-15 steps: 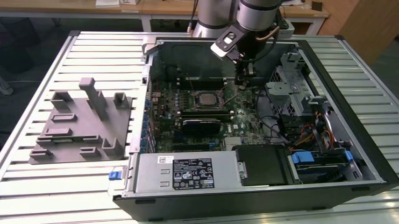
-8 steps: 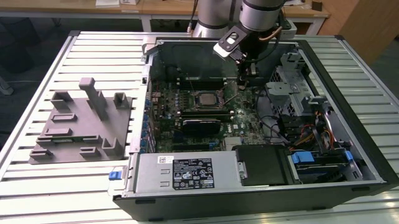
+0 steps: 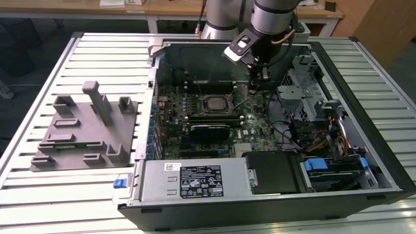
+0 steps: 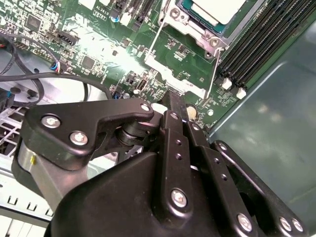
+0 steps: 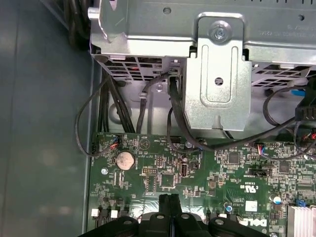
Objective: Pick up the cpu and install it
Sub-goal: 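Close the cpu cover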
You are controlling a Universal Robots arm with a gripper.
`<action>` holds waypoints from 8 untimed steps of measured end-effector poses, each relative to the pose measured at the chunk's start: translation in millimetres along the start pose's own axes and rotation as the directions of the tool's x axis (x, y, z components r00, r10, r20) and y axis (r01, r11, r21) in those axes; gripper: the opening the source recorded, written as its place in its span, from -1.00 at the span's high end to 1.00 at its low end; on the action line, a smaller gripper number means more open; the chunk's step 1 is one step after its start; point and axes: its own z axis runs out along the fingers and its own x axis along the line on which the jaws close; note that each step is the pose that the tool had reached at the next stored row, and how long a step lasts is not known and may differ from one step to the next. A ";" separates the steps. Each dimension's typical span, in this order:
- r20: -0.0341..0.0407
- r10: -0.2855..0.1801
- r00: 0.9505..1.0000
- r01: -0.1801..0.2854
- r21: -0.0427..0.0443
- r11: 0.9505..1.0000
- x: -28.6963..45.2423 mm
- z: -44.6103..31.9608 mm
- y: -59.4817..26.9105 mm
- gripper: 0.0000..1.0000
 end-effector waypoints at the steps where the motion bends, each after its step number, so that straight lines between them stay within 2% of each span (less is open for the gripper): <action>1: 0.000 0.000 1.000 0.000 0.000 1.000 0.0 1.1 0.0 0.79; 8: 0.000 0.000 1.000 0.000 0.000 1.000 -0.1 8.3 -0.4 0.79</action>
